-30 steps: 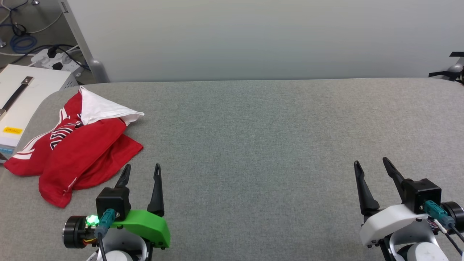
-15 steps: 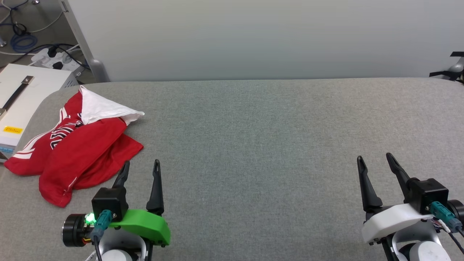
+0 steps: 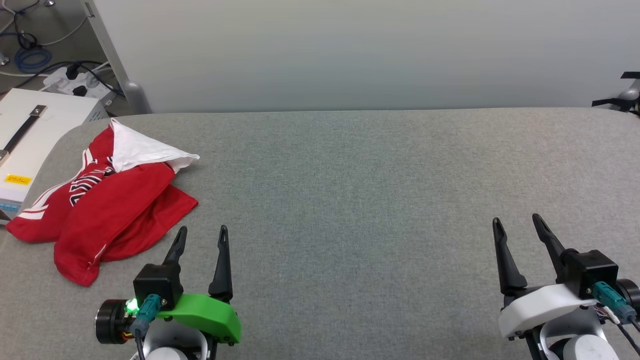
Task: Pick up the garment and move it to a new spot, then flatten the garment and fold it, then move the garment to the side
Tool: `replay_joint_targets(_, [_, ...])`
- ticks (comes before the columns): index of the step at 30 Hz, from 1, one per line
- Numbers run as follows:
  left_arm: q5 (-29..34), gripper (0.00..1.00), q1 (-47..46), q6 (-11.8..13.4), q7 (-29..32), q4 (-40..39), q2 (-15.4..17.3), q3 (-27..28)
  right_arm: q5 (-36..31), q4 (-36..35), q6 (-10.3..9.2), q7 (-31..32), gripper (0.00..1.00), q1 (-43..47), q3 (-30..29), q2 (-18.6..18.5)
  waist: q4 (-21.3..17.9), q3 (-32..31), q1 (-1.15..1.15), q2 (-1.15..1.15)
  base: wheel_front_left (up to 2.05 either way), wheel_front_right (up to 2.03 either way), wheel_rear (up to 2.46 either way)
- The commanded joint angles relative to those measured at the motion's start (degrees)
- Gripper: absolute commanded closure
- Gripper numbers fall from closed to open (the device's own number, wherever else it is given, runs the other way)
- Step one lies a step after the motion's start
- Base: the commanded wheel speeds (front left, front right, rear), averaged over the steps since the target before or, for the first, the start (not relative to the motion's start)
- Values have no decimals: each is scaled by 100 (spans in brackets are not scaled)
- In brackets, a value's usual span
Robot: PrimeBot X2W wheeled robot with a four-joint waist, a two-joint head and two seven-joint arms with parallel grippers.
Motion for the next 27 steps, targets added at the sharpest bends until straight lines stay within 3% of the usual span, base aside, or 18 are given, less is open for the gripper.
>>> replay_joint_targets(1, [-52, 0, -23, -33, -54, 35, -14, -20, 19, 35, -2, -67, 0, 0, -2, -1, 0, -2, 0, 0, 0, 0, 0])
replay_joint_targets(27, [-288, 0, -81, -20, -361, 348, -19, -114, 127, 242, -3, -370, 0, 9, 19, -1, 75, 23, 0, 0, 0, 0, 0])
